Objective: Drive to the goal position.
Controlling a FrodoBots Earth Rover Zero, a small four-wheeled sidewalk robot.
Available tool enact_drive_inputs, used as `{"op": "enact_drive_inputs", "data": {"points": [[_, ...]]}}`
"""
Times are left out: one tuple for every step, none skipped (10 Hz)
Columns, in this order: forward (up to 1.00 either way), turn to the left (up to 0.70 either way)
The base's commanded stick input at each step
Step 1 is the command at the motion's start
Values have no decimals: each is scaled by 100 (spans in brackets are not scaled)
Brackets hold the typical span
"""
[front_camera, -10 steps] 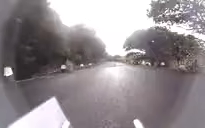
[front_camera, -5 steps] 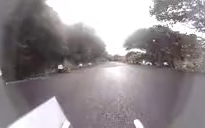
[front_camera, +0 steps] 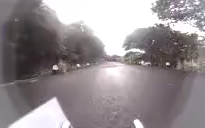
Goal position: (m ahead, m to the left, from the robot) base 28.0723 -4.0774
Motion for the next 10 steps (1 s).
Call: {"op": "enact_drive_inputs", "data": {"points": [[100,-19],[100,-35],[100,-23],[100,-11],[100,0],[100,-9],[100,-40],[100,-40],[100,-17],[100,-31]]}}
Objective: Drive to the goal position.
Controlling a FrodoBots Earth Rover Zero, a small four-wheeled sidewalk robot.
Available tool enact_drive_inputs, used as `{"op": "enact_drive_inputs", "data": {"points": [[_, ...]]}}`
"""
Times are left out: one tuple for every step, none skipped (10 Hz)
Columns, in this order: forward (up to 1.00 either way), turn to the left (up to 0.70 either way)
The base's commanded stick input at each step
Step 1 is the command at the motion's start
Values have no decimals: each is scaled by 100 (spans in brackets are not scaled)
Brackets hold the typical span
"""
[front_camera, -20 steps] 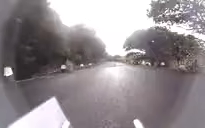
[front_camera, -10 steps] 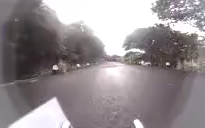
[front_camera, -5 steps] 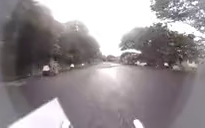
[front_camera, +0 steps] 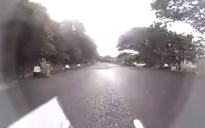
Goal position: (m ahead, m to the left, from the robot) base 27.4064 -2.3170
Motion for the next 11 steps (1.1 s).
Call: {"op": "enact_drive_inputs", "data": {"points": [[100,-40],[100,-40],[100,-22],[100,-6],[100,-3],[100,0],[100,0],[100,0],[100,0],[100,0],[100,0]]}}
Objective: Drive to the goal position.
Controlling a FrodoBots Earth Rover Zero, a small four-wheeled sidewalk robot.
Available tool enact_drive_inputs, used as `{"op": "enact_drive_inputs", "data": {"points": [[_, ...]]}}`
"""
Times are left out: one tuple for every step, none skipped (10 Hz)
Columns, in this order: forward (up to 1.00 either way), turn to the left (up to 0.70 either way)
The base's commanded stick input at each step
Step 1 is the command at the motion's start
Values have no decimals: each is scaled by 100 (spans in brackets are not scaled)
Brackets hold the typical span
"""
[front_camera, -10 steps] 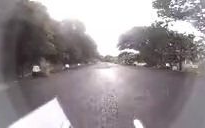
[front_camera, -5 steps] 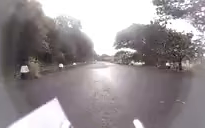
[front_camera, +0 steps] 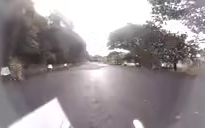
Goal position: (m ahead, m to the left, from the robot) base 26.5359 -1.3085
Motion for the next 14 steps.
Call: {"op": "enact_drive_inputs", "data": {"points": [[100,0],[100,0],[100,0],[100,0],[100,0],[100,0],[100,0],[100,0],[100,0],[100,0],[100,0],[100,0],[100,0],[100,0]]}}
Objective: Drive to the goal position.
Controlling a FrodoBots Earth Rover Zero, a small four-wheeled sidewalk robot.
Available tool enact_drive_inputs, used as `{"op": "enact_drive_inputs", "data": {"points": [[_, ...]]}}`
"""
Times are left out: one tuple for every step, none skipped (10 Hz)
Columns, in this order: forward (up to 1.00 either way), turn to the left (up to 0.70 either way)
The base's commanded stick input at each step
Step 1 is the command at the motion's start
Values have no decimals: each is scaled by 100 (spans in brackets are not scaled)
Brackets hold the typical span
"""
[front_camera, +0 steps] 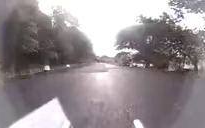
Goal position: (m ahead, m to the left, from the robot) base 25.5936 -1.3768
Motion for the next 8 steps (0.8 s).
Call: {"op": "enact_drive_inputs", "data": {"points": [[100,0],[100,0],[100,0],[100,0],[100,0],[100,0],[100,0],[100,0]]}}
